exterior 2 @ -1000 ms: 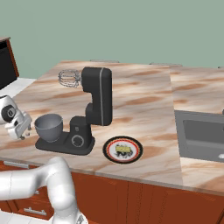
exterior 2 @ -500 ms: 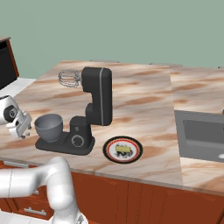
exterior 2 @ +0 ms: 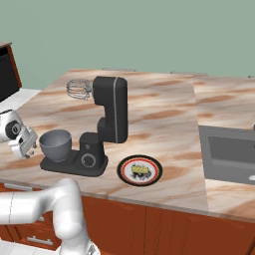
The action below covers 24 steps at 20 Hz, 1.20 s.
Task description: Add butter and sugar cubes to the stand mixer bowl and then turn on the stand mixer to begin making frosting.
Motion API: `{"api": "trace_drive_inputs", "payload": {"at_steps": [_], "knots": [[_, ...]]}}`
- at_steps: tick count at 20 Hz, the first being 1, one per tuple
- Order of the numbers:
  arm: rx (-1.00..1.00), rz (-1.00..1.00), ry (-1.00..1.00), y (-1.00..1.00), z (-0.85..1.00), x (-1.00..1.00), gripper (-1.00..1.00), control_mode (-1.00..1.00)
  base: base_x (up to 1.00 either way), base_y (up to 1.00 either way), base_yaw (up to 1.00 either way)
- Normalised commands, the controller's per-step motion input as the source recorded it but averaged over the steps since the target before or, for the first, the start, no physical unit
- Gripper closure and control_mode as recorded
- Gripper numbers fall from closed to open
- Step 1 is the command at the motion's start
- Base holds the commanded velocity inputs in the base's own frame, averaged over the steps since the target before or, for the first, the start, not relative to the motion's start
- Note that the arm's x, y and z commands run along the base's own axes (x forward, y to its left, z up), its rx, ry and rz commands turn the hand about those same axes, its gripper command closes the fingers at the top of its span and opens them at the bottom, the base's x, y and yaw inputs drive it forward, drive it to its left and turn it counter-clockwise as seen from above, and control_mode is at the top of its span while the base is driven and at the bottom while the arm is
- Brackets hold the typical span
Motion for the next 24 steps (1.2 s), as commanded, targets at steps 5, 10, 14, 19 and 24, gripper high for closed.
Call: {"api": "trace_drive_inputs", "payload": {"at_steps": [5,10,14,19,24], "knots": [[0.0,0.0,0.0,0.0,-0.19,0.0,1.0,-1.0,0.0,0.0,0.0],[0.0,-0.02,0.0,0.0,-0.02,-0.02,1.0,-1.0,0.0,0.0,0.0],[0.0,-0.05,0.0,0.0,0.22,-0.16,1.0,-1.0,0.0,0.0,0.0],[0.02,-0.06,-0.05,0.0,0.88,-0.39,1.0,-1.0,0.0,0.0,0.0],[0.0,-0.03,-0.07,-0.27,0.96,-0.48,1.0,-1.0,0.0,0.0,0.0]]}}
